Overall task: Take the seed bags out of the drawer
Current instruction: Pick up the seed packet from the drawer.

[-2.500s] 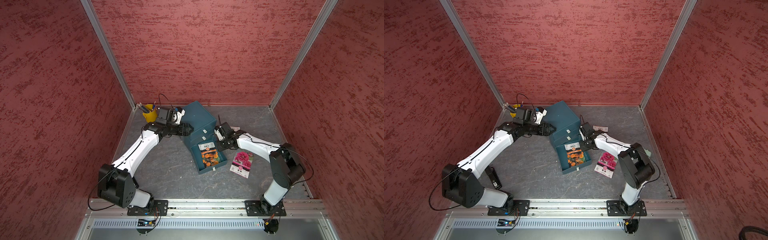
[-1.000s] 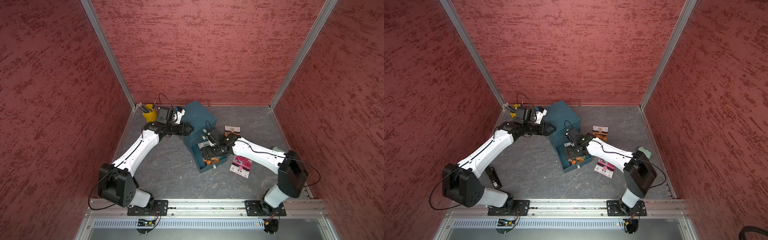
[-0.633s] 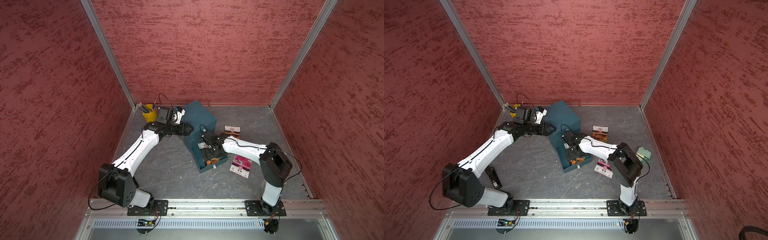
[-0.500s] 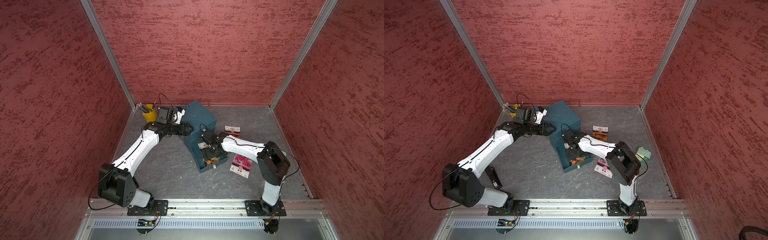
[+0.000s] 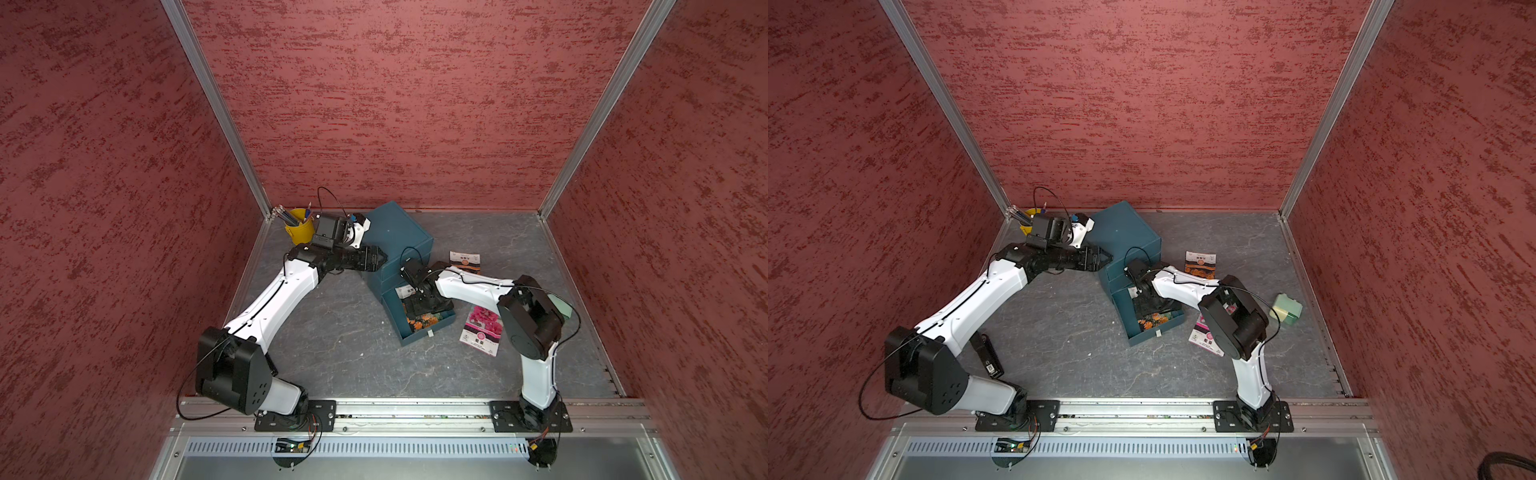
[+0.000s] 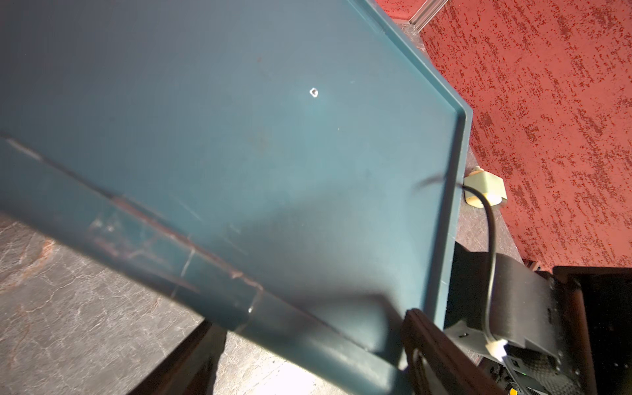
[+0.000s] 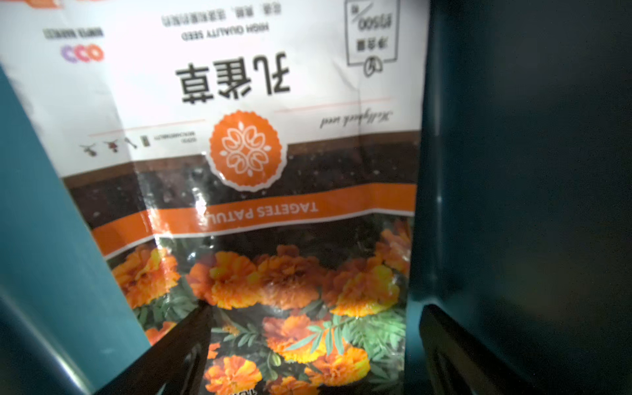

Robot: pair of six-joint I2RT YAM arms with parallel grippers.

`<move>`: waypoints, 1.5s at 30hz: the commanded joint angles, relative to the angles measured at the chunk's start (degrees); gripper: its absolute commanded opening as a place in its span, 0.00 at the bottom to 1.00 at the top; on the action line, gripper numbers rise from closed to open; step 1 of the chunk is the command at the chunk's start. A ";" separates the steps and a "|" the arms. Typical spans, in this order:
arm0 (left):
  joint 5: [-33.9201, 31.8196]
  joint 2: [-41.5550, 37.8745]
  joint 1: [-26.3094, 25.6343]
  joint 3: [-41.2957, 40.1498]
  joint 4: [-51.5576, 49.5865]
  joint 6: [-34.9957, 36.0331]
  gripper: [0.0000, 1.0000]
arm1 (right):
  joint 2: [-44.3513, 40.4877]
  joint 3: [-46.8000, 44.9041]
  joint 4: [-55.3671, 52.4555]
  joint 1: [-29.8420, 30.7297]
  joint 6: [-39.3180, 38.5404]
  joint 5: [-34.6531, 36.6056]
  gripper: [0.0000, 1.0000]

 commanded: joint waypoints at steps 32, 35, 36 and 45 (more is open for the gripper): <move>-2.94 3.06 -0.05 -3.14 -6.18 4.27 0.84 | 9.94 0.92 9.07 -0.78 -0.70 -16.70 0.33; -3.05 2.96 -0.08 -3.24 -6.27 4.27 0.84 | 10.46 1.13 9.51 -0.77 -0.62 -17.39 0.24; -3.11 3.00 -0.11 -3.24 -6.28 4.25 0.84 | 10.64 1.30 9.53 -0.76 -0.62 -17.51 0.20; -3.40 3.21 -0.02 -2.89 -6.43 4.21 0.84 | 9.56 1.30 10.93 -0.94 -0.06 -18.19 0.00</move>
